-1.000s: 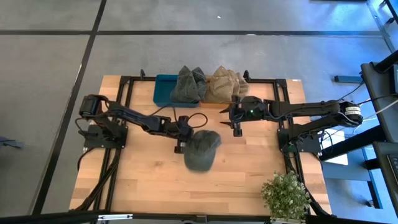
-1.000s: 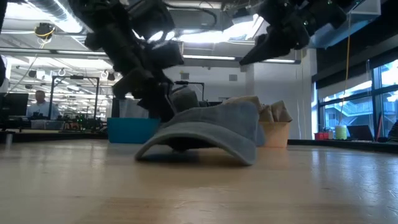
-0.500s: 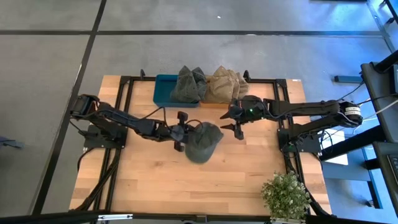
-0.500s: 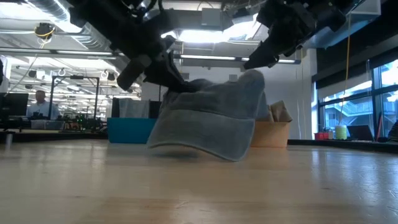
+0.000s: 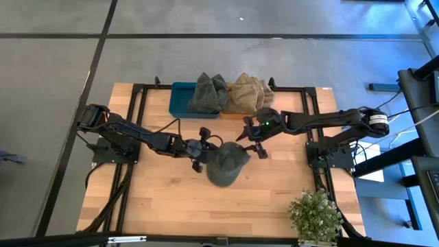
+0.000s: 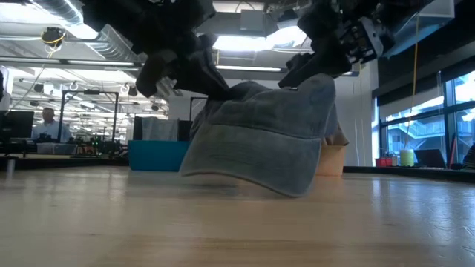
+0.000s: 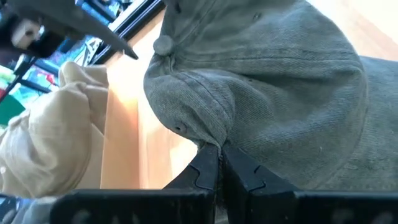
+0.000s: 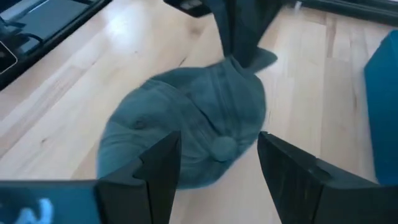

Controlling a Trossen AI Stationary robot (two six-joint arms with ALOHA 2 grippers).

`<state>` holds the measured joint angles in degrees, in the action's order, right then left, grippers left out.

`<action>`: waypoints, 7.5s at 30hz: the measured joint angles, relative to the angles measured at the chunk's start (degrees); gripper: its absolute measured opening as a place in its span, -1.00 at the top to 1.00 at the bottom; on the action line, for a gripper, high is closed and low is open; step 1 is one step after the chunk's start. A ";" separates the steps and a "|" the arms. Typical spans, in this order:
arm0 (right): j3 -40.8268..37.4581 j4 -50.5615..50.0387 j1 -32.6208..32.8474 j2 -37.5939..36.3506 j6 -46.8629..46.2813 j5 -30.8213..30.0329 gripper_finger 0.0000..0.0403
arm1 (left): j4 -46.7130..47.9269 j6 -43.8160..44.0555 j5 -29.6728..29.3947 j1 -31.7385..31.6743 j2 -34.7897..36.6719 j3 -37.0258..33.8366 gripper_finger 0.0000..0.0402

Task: Pick & Place hat
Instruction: Put the black cap into the blue bin

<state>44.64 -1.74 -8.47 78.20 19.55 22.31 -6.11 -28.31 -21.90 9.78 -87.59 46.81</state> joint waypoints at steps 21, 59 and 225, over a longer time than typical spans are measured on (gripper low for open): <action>0.00 -8.72 -0.57 0.48 -18.54 3.26 0.15 | -0.16 -3.00 -4.08 0.00 0.02 0.04 0.98; 0.02 0.28 0.15 0.41 -8.45 4.26 0.97 | 0.26 20.22 -9.09 -2.90 2.65 0.11 0.20; 4.11 -1.97 2.21 -8.09 -5.18 -9.91 -0.08 | 13.51 -19.50 32.96 -53.29 2.99 10.03 0.85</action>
<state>48.75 -3.70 -6.26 70.11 14.37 12.40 7.40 -47.80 11.07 -43.51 -84.60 56.84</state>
